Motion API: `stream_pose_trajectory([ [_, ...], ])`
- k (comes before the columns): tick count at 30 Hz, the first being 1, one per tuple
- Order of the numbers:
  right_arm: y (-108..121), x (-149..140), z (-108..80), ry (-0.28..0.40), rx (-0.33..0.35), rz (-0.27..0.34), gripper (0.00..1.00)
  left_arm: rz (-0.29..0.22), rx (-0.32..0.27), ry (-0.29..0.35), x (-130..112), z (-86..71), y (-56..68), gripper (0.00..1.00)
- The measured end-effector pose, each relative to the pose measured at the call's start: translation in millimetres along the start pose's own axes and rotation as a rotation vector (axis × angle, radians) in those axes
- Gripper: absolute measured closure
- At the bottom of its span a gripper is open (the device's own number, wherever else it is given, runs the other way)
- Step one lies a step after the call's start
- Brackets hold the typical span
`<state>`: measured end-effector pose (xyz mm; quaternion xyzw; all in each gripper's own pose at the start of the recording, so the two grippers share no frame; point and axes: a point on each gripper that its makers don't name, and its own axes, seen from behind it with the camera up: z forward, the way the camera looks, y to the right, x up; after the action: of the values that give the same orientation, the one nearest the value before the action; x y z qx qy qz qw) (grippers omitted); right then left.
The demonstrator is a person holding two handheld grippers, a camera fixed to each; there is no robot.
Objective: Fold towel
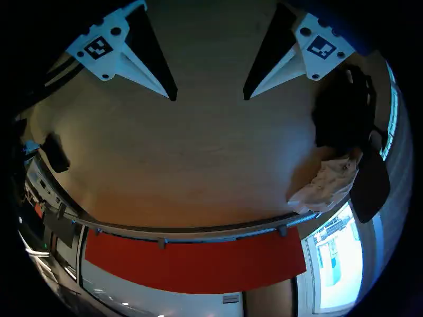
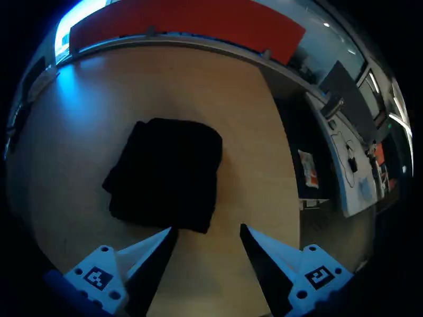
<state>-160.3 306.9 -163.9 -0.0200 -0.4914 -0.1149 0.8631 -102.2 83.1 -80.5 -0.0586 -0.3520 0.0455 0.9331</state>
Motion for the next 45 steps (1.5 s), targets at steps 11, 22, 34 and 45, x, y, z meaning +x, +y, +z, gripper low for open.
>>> stream_pose_trajectory([
  [11,-12,39,-13.9,0.134,-0.004,0.095,0.0,-0.001,0.0,0.009,5,0.9,-0.7,0.07],
  [22,-14,81,-28.4,0.304,-0.024,0.2,0.0,-0.006,-0.002,0.023,11,1.9,1.5,0.07],
  [34,-19,128,-49.1,0.478,-0.044,0.254,0.0,-0.027,0.0,0.051,21,3.3,1.5,0.07],
  [45,-16,173,-76.3,0.654,-0.103,0.269,0.0,-0.044,0.008,0.092,35,3.5,-4.1,0.07],
])
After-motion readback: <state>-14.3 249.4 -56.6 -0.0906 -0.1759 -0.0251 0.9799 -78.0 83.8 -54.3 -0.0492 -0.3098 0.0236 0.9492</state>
